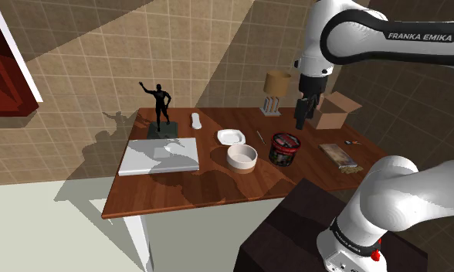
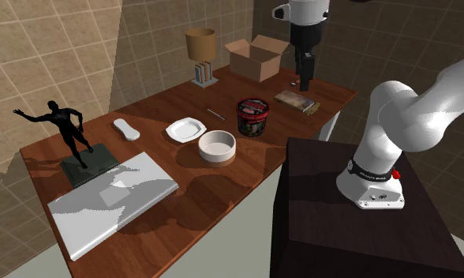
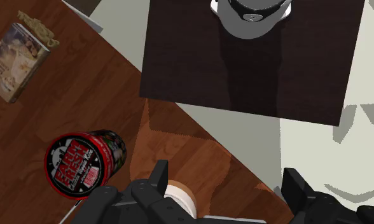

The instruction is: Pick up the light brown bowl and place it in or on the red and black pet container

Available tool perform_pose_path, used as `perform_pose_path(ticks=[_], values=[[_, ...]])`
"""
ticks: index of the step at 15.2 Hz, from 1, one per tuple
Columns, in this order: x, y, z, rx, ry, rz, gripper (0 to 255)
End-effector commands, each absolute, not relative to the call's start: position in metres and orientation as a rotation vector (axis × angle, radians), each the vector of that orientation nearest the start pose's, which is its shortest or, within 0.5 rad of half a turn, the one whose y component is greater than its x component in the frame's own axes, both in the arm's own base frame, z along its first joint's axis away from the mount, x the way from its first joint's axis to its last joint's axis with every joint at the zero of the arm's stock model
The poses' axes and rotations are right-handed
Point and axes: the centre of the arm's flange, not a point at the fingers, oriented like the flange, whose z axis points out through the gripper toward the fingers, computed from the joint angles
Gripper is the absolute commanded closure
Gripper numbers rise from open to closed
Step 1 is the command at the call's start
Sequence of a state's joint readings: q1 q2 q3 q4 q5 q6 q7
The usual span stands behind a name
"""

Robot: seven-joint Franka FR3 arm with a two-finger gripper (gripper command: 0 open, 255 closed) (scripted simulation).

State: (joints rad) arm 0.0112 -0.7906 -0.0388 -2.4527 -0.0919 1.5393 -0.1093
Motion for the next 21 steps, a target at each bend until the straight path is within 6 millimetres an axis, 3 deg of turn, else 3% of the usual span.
perform_pose_path(ticks=[1,21], values=[[0.297,-0.021,0.544,-3.188,-0.156,0.203,0],[0.451,-0.045,0.337,-3.157,-0.16,0.122,0]])
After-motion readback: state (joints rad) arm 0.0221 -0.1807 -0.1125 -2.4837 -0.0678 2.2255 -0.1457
